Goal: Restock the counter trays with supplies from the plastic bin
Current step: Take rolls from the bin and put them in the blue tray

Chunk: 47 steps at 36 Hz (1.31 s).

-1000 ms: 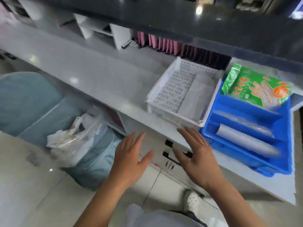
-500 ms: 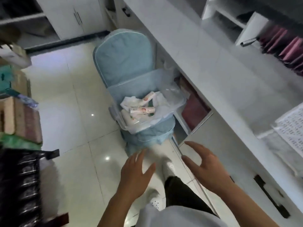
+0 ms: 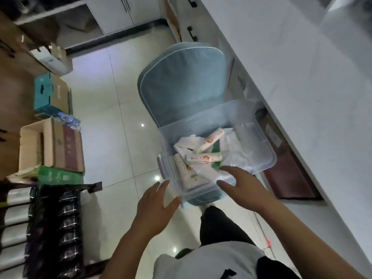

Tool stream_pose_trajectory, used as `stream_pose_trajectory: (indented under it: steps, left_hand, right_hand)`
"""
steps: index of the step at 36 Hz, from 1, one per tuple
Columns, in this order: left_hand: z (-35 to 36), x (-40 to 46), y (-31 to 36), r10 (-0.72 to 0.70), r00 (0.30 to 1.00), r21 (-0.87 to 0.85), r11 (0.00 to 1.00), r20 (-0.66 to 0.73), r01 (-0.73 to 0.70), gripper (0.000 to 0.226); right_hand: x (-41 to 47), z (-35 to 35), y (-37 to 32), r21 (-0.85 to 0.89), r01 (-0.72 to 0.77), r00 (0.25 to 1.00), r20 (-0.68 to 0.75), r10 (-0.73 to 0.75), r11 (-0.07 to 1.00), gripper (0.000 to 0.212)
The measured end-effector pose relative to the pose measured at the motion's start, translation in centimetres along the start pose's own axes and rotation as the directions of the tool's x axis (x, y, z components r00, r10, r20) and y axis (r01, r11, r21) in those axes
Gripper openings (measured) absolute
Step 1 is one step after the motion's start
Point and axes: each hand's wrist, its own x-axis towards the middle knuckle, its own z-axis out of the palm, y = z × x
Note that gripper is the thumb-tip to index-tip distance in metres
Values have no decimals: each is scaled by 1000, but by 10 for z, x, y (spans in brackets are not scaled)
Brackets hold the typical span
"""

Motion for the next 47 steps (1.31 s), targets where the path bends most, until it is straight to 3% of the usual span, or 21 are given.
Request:
stream_pose_trajectory:
  steps: [5,11,15,21,25,29,33,40,44,47]
  left_hand:
    - [-25,70,18,50,999,-57,997,10,-49,62]
    - [-12,136,27,66,989,-3,998,136,-66,62]
    - [13,182,26,48,963,61,996,265,-66,60]
    - [46,260,16,30,959,-20,999,281,-26,40]
    - [64,309,14,93,949,209,965,301,-161,47]
    - [88,344,8,152,915,458,827,374,-325,63]
    - [117,366,8,164,916,481,809,366,-337,57]
    - [139,384,10,218,920,568,732,327,-375,57]
    - [134,383,17,58,919,470,846,391,-253,58]
    - [115,377,24,-148,874,166,983,462,79,58]
  right_hand:
    - [72,1,14,-247,-7,998,63,23,969,57]
    - [129,25,46,-496,-55,953,234,194,867,59]
    - [149,49,72,-524,-68,943,245,226,849,57]
    - [165,76,110,-528,-102,960,169,222,843,57]
    - [169,87,127,-547,-160,962,102,255,822,63]
    - [172,97,134,-558,-130,977,68,201,819,67]
    - [168,102,139,-518,-122,993,-65,103,847,59]
    - [171,104,139,-467,-156,985,-141,102,870,56]
    - [172,101,139,-467,-182,983,-70,169,866,57]
    - [174,101,138,-430,-219,973,-26,231,876,61]
